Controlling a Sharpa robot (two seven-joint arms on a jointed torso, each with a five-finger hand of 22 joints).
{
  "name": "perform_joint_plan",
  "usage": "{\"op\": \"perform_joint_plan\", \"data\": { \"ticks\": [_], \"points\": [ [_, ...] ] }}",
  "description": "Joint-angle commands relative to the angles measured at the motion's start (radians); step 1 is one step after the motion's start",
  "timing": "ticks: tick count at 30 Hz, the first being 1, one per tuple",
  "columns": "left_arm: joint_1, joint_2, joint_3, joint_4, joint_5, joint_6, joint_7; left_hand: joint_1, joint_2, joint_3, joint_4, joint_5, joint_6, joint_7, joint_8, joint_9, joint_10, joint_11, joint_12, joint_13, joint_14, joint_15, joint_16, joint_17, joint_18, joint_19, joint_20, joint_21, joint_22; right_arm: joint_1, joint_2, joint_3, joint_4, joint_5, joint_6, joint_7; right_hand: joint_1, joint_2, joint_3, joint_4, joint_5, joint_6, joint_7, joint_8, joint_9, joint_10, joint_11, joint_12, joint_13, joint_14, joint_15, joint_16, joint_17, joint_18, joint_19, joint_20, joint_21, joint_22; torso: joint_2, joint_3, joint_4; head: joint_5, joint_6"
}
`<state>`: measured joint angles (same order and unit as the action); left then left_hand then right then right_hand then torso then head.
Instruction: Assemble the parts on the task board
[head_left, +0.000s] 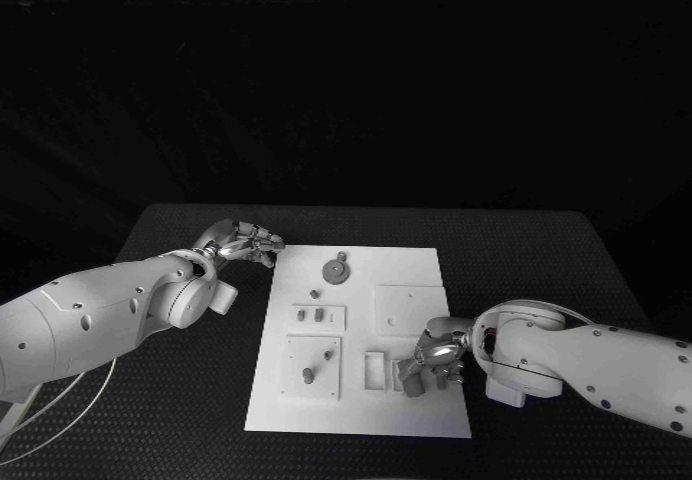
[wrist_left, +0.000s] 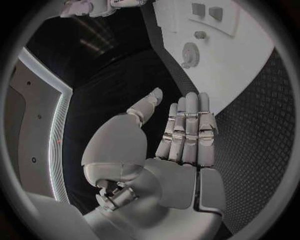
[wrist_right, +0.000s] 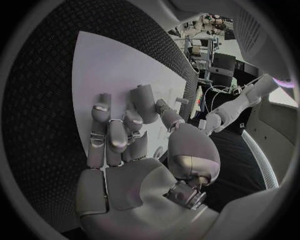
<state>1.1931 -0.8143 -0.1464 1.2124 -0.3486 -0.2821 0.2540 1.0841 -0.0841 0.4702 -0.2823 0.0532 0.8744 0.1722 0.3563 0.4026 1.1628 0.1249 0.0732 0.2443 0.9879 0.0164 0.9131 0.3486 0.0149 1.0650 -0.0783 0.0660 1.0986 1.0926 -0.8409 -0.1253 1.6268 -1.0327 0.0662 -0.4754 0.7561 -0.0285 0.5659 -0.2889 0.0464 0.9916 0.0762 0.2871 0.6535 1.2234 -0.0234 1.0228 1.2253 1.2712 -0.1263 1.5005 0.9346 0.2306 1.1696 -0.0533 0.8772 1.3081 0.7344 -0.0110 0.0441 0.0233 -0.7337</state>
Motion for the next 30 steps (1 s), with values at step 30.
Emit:
{"op": "perform_joint_plan", "data": {
  "ticks": [30],
  "points": [
    [0.000,0.002,0.001,0.004,0.006,0.018,0.002,-0.016,0.004,-0.009,0.000,-0.001,-0.006,0.000,0.000,-0.002,-0.008,0.001,-0.003,0.000,-0.001,0.008,-0.005,0.003,-0.003,-0.006,0.003,0.002,-0.002,0.033,0.012,0.002,0.035,0.186,-0.093,-0.012,-0.022,0.096,-0.024,0.003,0.003,0.038,0.003,0.004,0.005,-0.015,-0.009,0.002,-0.018,0.008,-0.010,-0.008,-0.010,0.031,0.000,0.008,0.001,0.014,0.001,-0.0011,-0.0018,0.008,-0.002]
  ]
}}
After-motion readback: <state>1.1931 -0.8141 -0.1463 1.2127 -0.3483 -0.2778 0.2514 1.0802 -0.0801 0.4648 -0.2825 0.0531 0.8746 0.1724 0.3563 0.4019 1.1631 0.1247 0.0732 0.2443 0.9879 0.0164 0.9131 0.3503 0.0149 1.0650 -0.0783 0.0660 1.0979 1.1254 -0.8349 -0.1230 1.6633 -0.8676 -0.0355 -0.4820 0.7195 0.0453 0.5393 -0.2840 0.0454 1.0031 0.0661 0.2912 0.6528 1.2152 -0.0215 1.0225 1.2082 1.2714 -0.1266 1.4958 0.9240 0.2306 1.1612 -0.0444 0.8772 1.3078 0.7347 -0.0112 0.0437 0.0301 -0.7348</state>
